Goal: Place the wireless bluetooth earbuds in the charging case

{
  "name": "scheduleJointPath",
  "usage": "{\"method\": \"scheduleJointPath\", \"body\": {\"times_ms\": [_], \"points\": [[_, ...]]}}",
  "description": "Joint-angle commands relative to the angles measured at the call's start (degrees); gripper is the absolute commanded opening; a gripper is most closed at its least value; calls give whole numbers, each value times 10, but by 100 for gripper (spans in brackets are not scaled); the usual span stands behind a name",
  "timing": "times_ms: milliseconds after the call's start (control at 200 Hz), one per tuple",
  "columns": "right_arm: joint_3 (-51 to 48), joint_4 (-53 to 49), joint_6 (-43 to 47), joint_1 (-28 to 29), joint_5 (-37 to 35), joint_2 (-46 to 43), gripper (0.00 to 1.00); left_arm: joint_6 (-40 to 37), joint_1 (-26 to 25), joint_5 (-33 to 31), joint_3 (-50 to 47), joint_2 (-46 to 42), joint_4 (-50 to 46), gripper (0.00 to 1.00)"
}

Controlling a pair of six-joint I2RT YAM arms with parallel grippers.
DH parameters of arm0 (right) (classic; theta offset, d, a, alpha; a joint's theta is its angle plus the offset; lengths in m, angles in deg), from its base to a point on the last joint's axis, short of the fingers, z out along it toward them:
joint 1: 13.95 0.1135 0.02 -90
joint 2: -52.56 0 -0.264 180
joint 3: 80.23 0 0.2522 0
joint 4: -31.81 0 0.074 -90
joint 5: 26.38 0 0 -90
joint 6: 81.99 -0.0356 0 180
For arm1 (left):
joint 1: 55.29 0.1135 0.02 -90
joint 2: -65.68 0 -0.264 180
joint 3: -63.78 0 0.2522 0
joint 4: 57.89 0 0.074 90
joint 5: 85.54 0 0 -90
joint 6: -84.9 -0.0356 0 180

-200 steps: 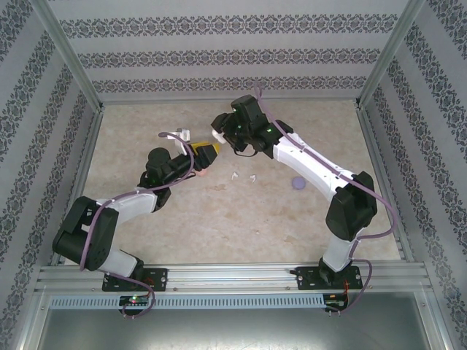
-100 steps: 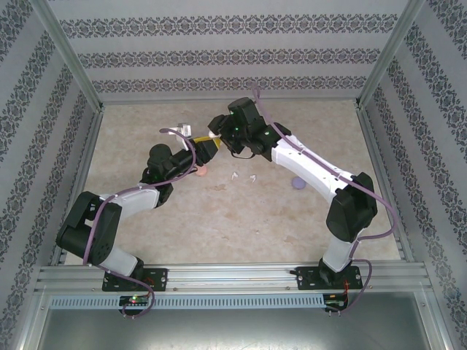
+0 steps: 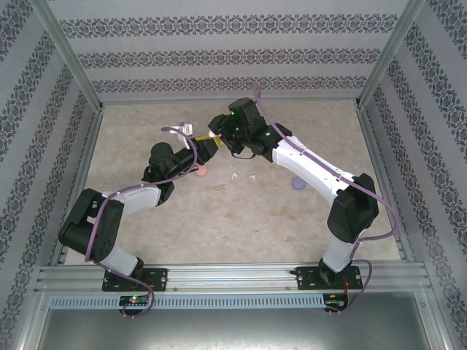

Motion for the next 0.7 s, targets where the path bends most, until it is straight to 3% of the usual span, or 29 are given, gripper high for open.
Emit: {"method": "scheduleJointPath", "body": {"times_ms": [0,380,550,694], "points": [[-4,18,-10,9,7,-22,39,3,-7,10,18,5,38,45],[-7,26,-13,11,9,-25,39,5,-7,10,23,12,40,35],[-10,31,-17,11,9,-28,39,5,-7,9,23,12,42,19],[-11,37,-19,14,7,-33,41,5,-7,7,23,9,39,12]]}}
